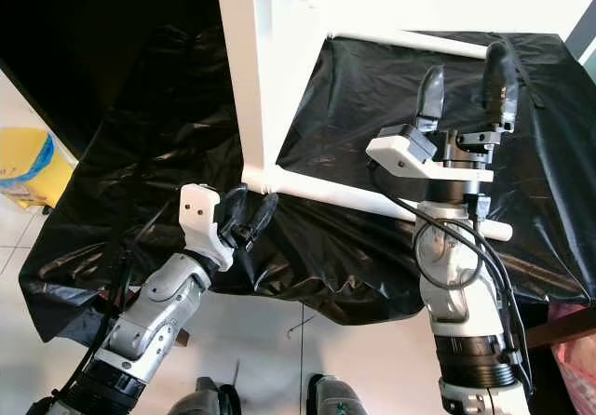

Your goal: Building children table

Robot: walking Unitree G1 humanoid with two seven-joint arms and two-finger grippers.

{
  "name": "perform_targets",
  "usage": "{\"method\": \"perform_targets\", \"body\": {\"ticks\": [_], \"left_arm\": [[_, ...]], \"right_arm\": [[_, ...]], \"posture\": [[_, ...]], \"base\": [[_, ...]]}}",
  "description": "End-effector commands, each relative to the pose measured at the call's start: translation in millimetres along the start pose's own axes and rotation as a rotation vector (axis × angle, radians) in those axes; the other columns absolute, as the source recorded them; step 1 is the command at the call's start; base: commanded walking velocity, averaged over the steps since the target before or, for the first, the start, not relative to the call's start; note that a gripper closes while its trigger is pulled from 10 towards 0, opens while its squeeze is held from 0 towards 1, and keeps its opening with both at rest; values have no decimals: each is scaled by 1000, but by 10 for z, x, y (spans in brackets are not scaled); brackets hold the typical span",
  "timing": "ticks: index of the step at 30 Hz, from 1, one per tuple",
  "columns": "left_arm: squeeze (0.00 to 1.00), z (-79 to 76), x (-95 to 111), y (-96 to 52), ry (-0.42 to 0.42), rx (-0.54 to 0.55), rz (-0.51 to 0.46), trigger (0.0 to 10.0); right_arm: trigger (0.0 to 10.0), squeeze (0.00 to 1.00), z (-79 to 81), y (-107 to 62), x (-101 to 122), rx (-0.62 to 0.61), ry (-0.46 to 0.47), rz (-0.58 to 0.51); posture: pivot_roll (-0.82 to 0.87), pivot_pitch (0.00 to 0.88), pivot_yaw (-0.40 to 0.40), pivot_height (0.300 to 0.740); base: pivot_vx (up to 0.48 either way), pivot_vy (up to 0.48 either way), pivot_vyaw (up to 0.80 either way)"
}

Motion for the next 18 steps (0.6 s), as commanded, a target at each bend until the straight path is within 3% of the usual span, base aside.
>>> {"method": "perform_targets", "body": {"ticks": [1,3,5,6,7,8,9,10,11,14,18], "left_arm": [[0,-207,-84,-26,-3,-189,63,10000],[0,-207,-75,-18,-1,-192,61,10000],[0,-197,-44,6,5,-195,54,10000],[0,-197,-44,6,5,-195,54,10000],[0,-186,-26,14,8,-195,51,10000],[0,-186,-26,14,8,-195,51,10000],[0,-177,-15,19,11,-195,49,10000],[0,-177,-15,19,11,-195,49,10000],[0,-153,1,20,22,-191,45,10000],[0,-111,34,26,25,-178,34,10000],[0,199,210,43,83,-59,-18,10000]], "right_arm": [[10000,0,-50,-20,-29,-2,-10,16],[10000,0,18,-97,-154,45,10,78],[10000,0,293,-412,-612,200,105,347],[10000,0,293,-412,-612,200,105,347],[10000,0,518,-674,-801,330,175,491],[10000,0,518,-674,-801,330,175,491],[10000,0,660,-870,-896,417,227,581],[10000,0,660,-870,-896,417,227,581],[10000,0,788,-1045,-933,499,271,633],[10000,0,869,-1173,-948,560,303,666],[10000,0,923,-1345,-869,613,386,726]], "posture": [[-131,142,46,740],[-134,141,48,740],[-140,143,56,740],[-140,143,56,740],[-147,144,62,740],[-147,144,62,740],[-147,144,62,740],[-147,144,62,740],[-149,147,68,740],[-146,147,71,740],[-142,155,77,740]], "base": [[0,0,0],[0,0,0],[0,0,0],[0,0,0],[0,0,0],[0,0,0],[0,0,0],[0,0,0],[0,0,0],[0,0,0],[0,0,0]]}}
Point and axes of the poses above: a point about 5 cm out from each wrist's last joint towards the gripper, its own y axis pointing out of the wrist towards the gripper, its own x axis along the axis of the wrist's last joint, z = x × y, the point moved 6 cm from there along y, pointing out of the wrist towards the gripper, and after that the axes turned 13 degrees about -y, right-handed, at the moved point
